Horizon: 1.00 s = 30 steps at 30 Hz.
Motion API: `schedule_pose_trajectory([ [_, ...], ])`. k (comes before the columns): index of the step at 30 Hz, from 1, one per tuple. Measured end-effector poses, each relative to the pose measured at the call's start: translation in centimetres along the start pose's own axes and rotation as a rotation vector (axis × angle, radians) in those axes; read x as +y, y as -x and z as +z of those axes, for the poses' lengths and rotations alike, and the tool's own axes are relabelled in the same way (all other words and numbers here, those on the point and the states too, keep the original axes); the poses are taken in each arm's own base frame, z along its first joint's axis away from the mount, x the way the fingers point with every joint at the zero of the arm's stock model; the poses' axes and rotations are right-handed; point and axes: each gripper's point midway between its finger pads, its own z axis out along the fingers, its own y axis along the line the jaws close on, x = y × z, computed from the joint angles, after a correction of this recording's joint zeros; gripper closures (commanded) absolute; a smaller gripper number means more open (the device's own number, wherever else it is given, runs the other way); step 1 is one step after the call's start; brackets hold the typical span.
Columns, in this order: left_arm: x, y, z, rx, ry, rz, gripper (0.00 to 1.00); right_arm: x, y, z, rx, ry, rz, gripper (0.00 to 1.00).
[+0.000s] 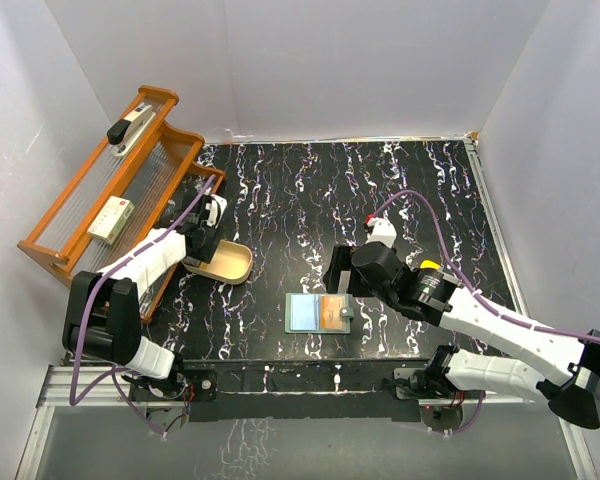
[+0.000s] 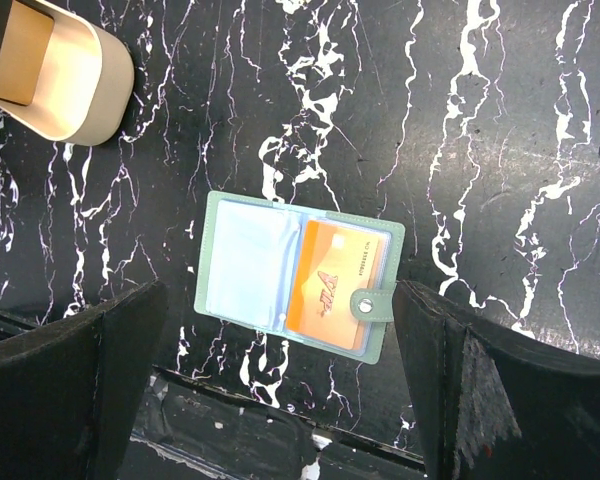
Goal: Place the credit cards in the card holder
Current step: Pick up the credit card from the storage box.
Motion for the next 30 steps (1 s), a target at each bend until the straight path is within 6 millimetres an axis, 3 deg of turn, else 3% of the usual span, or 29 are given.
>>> schedule_pose_trajectory([
  [6,-0.19,0.08,-0.11,0.001,-0.01,0.0,0.65,0.22,0.63,-0.75,-0.025,0.024,0.013,0.05],
  [13,-0.23,0.18,-0.29,0.005,-0.015,0.002,0.69,0.17,0.57,-0.71,-0.024,0.023,0.013,0.05],
  [14,-0.25,0.22,-0.33,0.005,-0.016,0.003,0.68,0.17,0.57,-0.71,-0.024,0.023,0.013,0.05],
  [18,-0.28,0.22,-0.39,0.007,-0.016,0.005,0.48,0.19,0.57,-0.7,-0.024,0.023,0.013,0.05],
  [30,0.38,0.73,-0.65,-0.001,0.015,0.002,0.41,0.06,0.4,-0.61,-0.021,0.02,0.012,0.05],
])
